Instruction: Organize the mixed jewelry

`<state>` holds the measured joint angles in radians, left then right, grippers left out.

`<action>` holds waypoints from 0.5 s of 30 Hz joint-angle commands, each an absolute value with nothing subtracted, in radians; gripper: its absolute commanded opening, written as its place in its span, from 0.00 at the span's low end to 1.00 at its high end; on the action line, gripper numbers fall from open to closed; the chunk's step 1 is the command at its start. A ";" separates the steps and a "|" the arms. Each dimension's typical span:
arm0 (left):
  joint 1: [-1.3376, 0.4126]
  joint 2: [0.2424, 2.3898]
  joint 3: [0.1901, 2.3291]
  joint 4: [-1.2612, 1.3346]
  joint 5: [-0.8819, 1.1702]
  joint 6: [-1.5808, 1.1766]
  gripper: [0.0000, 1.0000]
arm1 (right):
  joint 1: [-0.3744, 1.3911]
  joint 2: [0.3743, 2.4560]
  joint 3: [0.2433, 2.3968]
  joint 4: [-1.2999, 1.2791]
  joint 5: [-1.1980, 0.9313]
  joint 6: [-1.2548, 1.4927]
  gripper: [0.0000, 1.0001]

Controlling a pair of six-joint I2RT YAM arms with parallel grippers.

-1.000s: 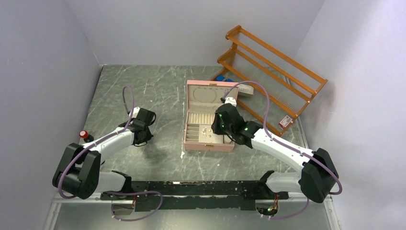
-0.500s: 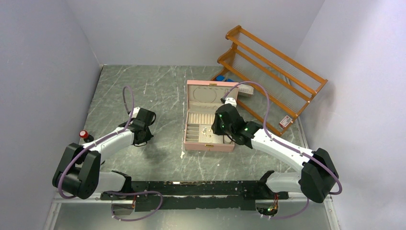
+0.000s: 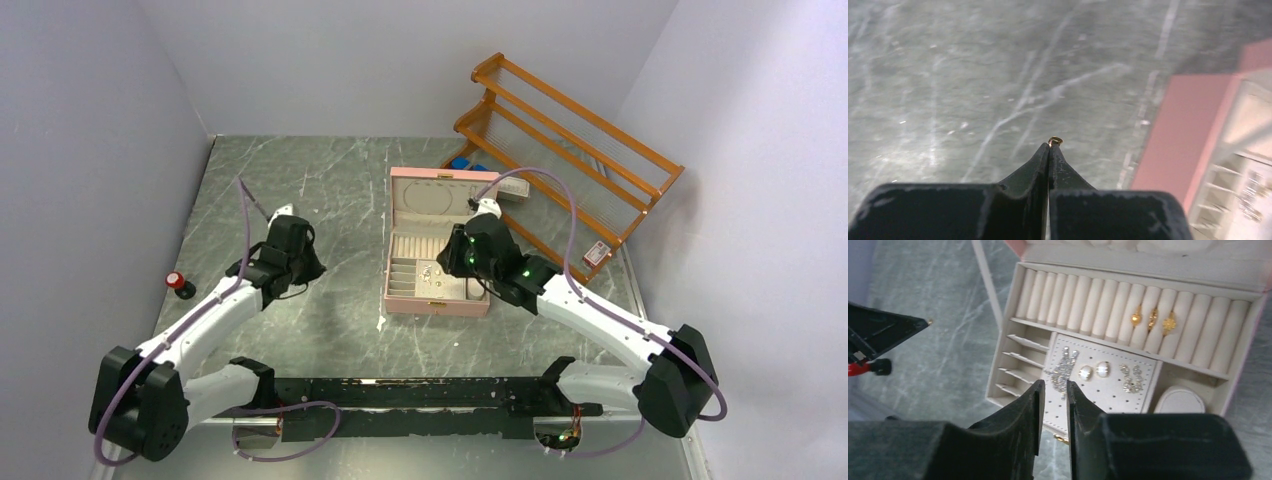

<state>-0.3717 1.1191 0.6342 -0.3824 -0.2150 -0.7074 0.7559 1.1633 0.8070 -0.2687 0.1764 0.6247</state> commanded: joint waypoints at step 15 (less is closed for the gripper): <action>-0.367 1.002 0.699 0.155 0.577 -0.865 0.05 | 0.720 1.132 0.791 0.209 -0.339 0.890 0.65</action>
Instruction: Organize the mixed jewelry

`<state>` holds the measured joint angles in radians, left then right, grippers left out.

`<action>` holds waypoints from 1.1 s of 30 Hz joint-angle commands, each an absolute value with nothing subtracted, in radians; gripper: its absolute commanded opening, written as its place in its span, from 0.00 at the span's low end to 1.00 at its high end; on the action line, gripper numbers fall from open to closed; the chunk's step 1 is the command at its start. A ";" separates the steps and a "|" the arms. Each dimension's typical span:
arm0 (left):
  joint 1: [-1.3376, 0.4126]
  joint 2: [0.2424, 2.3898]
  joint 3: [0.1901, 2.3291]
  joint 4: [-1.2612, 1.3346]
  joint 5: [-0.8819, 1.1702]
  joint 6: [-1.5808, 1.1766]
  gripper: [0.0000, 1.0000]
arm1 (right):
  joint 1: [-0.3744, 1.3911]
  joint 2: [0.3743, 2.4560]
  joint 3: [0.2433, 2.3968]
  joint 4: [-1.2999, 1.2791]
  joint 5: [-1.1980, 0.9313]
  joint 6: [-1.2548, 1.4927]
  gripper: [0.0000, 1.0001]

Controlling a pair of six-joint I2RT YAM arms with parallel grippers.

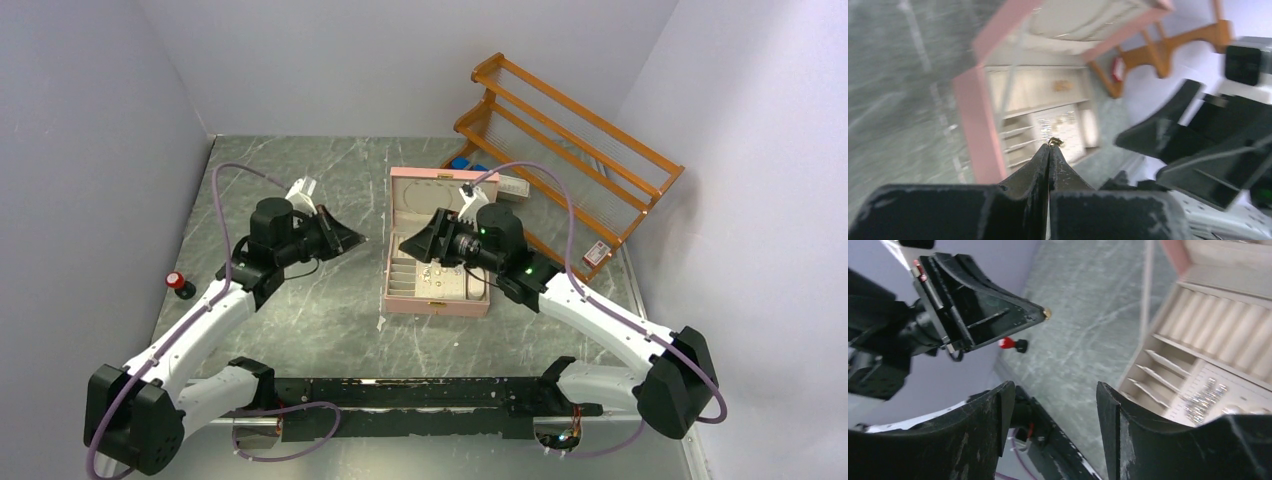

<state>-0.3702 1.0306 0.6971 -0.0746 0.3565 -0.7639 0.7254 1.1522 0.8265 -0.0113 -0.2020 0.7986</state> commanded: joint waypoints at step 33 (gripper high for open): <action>-0.373 0.999 0.613 0.579 0.785 -1.310 0.05 | 0.721 1.247 0.825 0.584 -0.394 1.062 0.42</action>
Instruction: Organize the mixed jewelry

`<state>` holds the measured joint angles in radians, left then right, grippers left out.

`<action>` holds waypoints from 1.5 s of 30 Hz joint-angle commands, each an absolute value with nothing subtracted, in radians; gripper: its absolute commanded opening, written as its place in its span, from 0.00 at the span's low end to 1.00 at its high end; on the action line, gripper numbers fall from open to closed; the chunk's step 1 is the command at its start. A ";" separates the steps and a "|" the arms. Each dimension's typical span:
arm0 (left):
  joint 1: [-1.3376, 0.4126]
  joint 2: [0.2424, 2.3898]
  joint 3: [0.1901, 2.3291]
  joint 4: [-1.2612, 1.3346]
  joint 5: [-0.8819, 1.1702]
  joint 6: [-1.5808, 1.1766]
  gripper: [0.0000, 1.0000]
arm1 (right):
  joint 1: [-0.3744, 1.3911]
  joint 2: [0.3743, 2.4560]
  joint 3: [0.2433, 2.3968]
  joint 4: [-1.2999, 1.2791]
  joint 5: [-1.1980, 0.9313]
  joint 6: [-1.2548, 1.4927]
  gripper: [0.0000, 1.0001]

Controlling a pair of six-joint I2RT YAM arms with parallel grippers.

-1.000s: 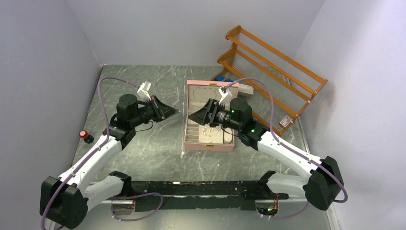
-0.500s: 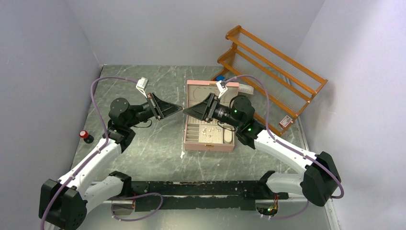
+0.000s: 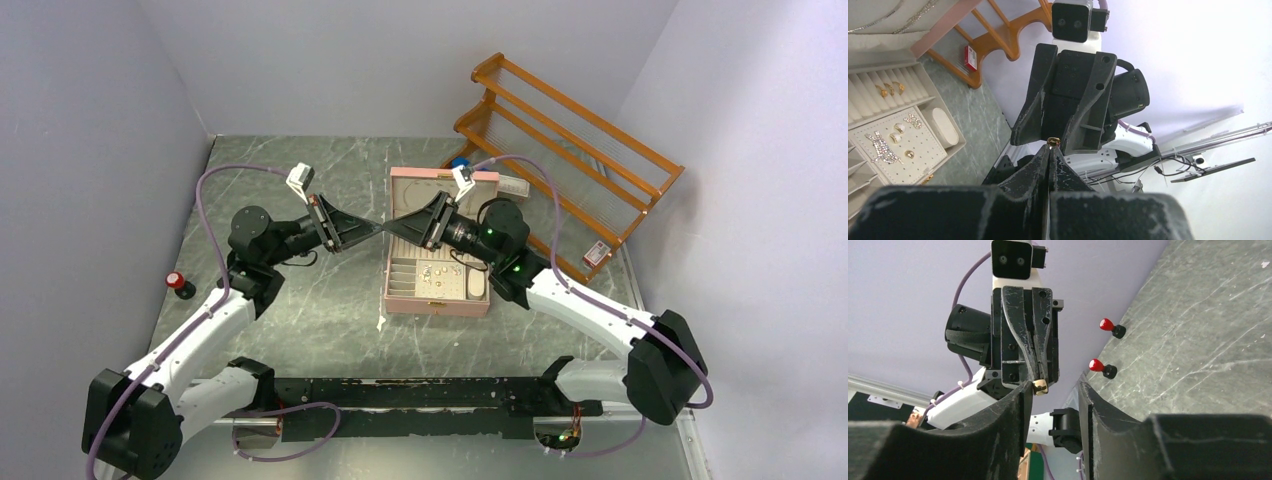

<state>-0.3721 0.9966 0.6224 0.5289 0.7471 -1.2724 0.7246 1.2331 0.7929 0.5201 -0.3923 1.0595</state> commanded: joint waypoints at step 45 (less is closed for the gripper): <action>-0.373 1.009 0.598 0.578 0.756 -1.332 0.05 | 0.721 1.230 0.786 0.590 -0.407 1.059 0.25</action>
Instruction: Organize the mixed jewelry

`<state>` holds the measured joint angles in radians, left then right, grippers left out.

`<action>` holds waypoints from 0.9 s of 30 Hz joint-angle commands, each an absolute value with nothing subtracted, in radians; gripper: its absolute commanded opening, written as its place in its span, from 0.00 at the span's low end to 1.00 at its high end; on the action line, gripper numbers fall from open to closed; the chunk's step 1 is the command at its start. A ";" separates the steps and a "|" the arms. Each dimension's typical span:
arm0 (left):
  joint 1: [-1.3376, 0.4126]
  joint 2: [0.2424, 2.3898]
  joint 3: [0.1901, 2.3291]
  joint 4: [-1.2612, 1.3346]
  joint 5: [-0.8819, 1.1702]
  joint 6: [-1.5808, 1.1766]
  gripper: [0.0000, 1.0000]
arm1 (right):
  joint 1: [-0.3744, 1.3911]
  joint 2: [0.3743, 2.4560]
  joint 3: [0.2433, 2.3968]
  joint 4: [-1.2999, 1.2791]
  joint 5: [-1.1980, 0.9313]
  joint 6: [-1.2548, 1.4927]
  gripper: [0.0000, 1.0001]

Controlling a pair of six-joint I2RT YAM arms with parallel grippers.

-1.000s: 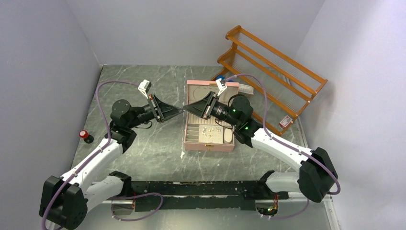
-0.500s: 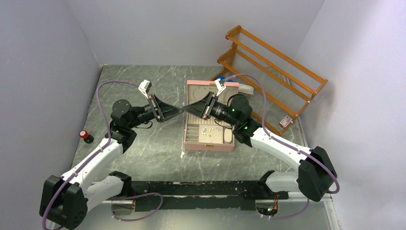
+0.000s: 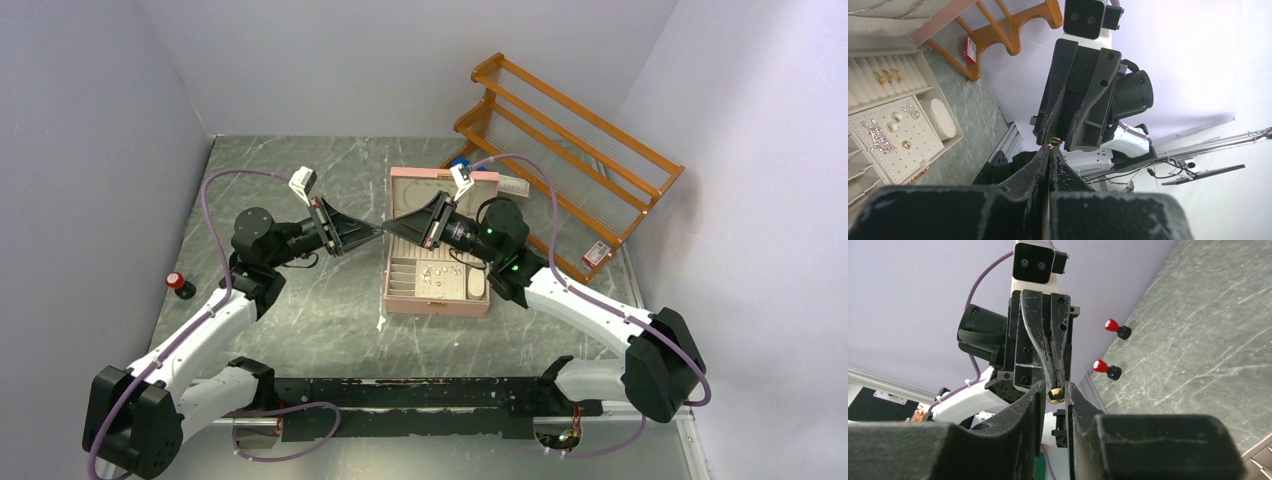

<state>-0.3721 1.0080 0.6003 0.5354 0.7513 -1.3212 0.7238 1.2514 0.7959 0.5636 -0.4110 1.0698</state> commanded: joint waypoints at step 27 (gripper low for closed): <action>-0.371 0.890 0.691 0.040 0.485 -0.877 0.85 | 0.705 1.108 0.889 -0.141 -0.204 0.724 0.10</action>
<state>-0.3721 0.9272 0.6250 0.2584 0.6186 -1.0882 0.7162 1.1454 0.8310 0.1967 -0.3126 0.8925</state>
